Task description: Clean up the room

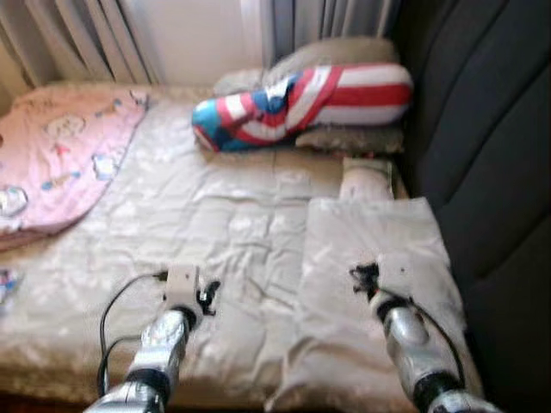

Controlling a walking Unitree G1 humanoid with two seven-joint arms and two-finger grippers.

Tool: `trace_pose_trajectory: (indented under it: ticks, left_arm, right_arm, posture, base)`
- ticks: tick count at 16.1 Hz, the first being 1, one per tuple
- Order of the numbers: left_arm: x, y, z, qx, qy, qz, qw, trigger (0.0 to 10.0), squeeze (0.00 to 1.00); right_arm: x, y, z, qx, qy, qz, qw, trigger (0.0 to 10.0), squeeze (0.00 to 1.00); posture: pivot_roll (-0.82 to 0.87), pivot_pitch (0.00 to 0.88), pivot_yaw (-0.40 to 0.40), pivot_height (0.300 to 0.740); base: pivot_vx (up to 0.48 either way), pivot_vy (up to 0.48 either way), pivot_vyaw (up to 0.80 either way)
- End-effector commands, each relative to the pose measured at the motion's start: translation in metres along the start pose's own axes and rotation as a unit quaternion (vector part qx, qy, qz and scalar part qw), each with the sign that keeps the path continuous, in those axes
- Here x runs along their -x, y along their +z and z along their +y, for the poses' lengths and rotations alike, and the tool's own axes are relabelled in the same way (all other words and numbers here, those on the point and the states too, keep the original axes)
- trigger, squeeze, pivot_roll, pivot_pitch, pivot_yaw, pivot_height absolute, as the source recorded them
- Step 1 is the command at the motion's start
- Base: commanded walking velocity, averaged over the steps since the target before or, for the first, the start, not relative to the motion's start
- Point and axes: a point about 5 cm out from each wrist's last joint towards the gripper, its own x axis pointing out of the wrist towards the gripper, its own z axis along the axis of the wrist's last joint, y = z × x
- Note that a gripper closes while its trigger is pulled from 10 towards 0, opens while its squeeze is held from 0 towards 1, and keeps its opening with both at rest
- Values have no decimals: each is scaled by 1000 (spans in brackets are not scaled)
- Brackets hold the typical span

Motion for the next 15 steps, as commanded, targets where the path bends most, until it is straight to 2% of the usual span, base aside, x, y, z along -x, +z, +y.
trace_pose_trajectory:
  ticks: [1,7,9,13,15]
  left_arm:
    - [-1,-1,-4,-1,-7,3,1000,10000,0]
    - [-1,0,-4,-2,-7,4,1000,10000,0]
    - [-1,0,-3,-3,-7,6,1000,10000,0]
    - [0,-4,1,2,0,19,1000,10000,0]
    - [1,-7,4,21,10,25,999,10000,0]
  right_arm:
    - [1,-1,-5,-4,-9,2,1000,10000,0]
    - [2,-4,-2,4,0,7,1000,10000,0]
    - [3,-8,-1,15,0,14,1000,10000,0]
    - [5,-14,-3,9,-3,30,999,10000,0]
    - [8,-21,-5,4,-5,47,999,10000,0]
  posture:
    - [-23,98,18,740]
    - [-20,110,26,740]
    - [-17,112,27,740]
    - [-20,110,30,740]
    - [-20,109,30,740]
  base:
    - [0,277,0]
    - [0,277,0]
    - [0,277,719]
    - [0,279,672]
    - [0,277,0]
